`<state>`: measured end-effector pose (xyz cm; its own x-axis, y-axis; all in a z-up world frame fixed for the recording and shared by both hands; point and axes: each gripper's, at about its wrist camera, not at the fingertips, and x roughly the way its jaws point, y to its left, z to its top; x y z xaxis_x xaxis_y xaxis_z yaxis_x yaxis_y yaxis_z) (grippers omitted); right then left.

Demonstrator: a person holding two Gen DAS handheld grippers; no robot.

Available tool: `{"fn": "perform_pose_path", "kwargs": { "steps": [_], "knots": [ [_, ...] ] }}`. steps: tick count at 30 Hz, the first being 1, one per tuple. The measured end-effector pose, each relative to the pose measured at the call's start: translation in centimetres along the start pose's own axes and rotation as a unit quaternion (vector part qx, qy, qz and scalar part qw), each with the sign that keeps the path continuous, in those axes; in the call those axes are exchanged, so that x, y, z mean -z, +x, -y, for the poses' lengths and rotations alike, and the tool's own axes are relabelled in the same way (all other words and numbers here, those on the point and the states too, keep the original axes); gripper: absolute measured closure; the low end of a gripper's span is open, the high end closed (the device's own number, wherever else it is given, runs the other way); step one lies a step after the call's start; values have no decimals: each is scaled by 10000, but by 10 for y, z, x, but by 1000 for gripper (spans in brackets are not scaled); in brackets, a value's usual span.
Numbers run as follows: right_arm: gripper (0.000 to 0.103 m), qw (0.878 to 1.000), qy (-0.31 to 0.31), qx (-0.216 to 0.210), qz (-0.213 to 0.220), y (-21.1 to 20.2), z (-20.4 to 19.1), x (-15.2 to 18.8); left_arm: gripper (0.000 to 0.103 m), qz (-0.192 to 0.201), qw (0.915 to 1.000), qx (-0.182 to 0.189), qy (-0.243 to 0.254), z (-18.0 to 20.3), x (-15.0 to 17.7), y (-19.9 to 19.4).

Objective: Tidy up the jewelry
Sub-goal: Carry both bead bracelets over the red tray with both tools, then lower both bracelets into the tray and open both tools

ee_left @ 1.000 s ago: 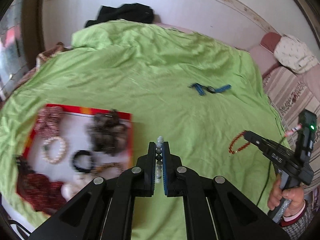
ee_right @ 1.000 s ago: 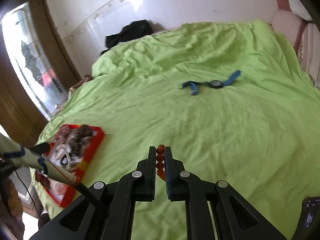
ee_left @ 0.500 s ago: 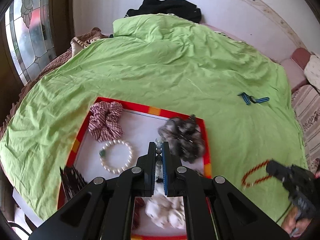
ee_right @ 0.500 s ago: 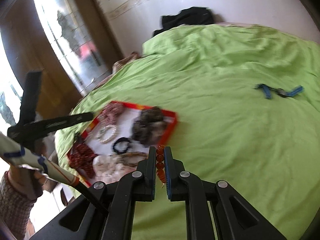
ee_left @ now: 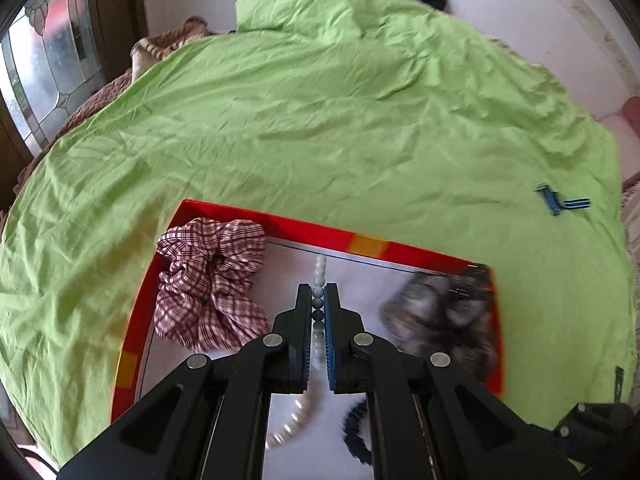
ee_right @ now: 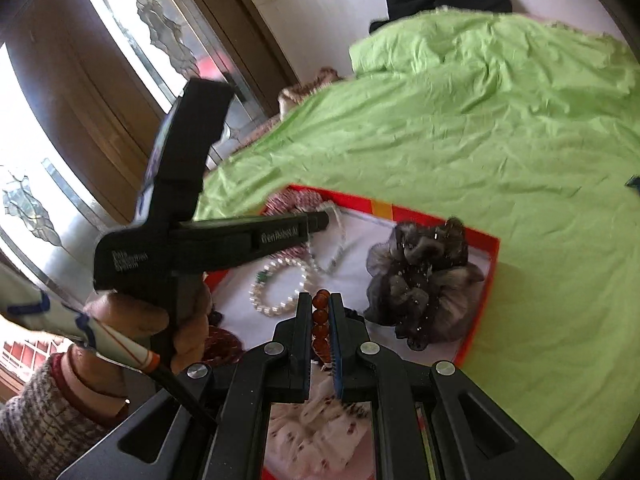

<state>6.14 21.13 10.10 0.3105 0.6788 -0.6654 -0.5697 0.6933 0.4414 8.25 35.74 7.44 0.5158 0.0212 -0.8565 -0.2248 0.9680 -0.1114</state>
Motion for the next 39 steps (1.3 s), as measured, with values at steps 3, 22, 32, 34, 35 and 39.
{"fn": "perform_pose_path", "kwargs": {
  "steps": [3,22,32,34,35,39],
  "knots": [
    [94,9998,135,81,-140,17,13,3,97,-23,10000,-14,-46,-5,-1,9],
    [94,9954,174,-944,-85,-2,-30,-3,96,-60,10000,-76,20,-14,-7,15],
    [76,9978,-116,-463,-455,35,-34,16,68,616,9981,-50,-49,-25,-7,-51],
    [66,9986,-104,-361,-372,28,-28,18,63,766,9970,-76,-70,-24,-1,-65],
    [65,9988,-63,-373,-312,21,-24,18,62,842,9964,-89,-89,-22,3,-73],
    [61,9996,-154,-207,-79,-12,-15,22,59,1077,9940,-125,-137,-9,20,-102]
  ]
}}
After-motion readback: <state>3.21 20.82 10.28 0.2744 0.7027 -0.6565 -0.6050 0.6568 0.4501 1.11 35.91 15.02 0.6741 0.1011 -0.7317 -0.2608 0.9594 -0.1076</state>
